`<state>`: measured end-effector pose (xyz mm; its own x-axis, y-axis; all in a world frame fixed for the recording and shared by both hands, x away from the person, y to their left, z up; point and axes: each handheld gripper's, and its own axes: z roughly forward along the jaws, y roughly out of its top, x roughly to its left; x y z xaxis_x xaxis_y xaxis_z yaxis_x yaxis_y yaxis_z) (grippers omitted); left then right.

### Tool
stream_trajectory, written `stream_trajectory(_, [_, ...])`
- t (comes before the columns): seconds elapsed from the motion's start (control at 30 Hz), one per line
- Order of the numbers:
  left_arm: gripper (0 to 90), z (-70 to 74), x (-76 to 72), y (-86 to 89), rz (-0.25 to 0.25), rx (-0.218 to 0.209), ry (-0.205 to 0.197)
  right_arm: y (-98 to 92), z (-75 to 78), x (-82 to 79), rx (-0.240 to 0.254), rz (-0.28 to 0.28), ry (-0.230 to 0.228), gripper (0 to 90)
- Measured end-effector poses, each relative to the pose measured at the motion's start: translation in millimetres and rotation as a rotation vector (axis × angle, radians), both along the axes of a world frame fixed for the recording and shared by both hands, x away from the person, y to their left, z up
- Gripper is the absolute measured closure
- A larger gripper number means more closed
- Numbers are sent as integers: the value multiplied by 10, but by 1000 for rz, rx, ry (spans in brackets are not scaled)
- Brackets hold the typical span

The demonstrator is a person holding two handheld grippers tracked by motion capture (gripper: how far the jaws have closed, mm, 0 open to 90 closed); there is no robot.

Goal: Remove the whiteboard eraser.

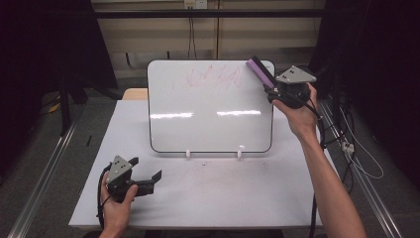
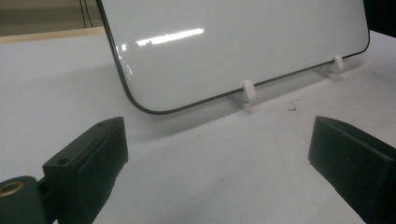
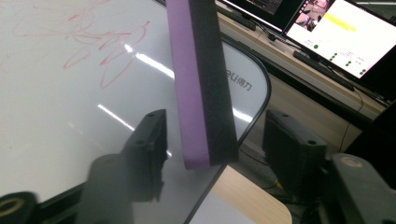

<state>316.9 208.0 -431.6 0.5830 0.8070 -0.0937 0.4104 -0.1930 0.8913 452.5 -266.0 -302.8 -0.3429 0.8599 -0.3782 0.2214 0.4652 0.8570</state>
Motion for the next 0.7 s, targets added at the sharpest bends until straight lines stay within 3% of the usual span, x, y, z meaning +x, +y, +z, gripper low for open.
stream_trajectory(0.13, [45,-2,1,-3,0,0,0,54,-28,68,-43,-3,12,469])
stream_trajectory(0.3, [45,-6,3,0,3,-1,4,83,-32,96,-42,-11,-6,510])
stream_trajectory(0.47, [46,-4,0,7,4,-1,3,129,-16,127,-61,-17,-3,615])
stream_trajectory(0.7, [46,-6,3,9,6,-1,4,173,-27,116,-92,-26,-13,640])
